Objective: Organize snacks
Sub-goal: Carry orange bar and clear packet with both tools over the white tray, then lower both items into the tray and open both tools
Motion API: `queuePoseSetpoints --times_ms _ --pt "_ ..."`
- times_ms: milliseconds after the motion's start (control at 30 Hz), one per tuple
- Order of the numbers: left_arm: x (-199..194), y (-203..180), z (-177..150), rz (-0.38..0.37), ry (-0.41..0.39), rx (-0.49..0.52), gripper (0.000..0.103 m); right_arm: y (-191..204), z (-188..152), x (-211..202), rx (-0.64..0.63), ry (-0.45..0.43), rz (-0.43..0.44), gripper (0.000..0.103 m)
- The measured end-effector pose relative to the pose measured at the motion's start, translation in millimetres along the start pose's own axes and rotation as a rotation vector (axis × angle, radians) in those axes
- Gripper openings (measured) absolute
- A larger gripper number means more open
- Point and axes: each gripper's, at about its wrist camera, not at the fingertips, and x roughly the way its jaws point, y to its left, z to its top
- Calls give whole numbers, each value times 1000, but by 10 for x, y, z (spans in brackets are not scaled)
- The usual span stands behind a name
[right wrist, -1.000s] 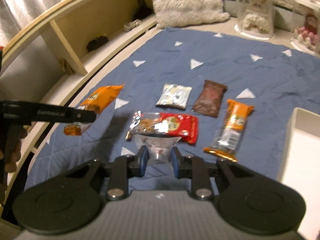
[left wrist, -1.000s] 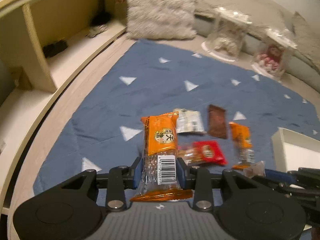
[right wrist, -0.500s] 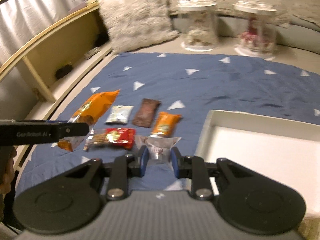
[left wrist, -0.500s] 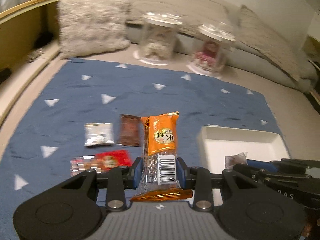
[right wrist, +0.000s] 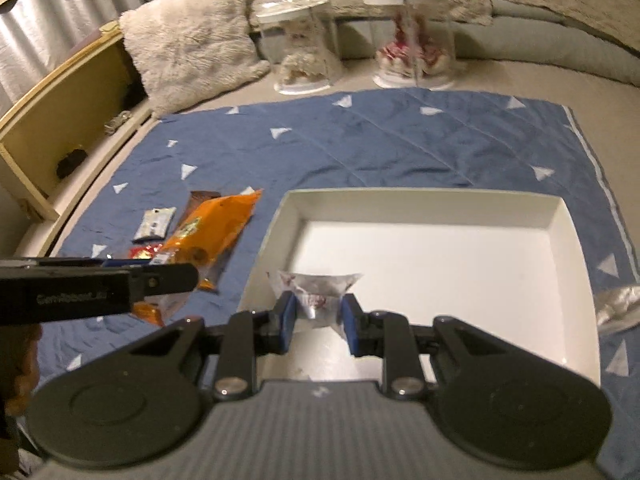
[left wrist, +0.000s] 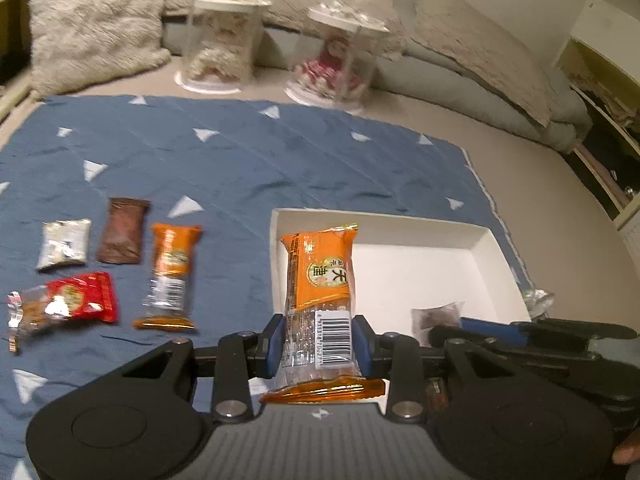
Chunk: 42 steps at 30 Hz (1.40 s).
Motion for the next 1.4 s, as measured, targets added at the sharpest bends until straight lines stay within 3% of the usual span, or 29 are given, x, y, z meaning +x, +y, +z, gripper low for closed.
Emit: queuePoseSetpoints --times_ms 267,533,667,900,967,1067,1400 --pt "419 -282 7 -51 46 4 38 -175 -60 56 28 45 -28 30" --pt "688 -219 80 -55 44 -43 40 -383 -96 216 69 93 -49 30" --pt "739 -205 126 -47 56 -63 59 -392 -64 223 85 94 -37 30" --pt "734 -172 149 11 84 -18 69 -393 -28 275 98 92 -33 31" --pt "727 -158 148 18 92 -10 74 -406 -29 306 109 93 -40 43" --pt "709 -163 136 29 100 8 75 -427 -49 325 110 110 -82 60" --pt "612 -193 78 37 121 46 76 -516 -117 212 111 128 -140 70"
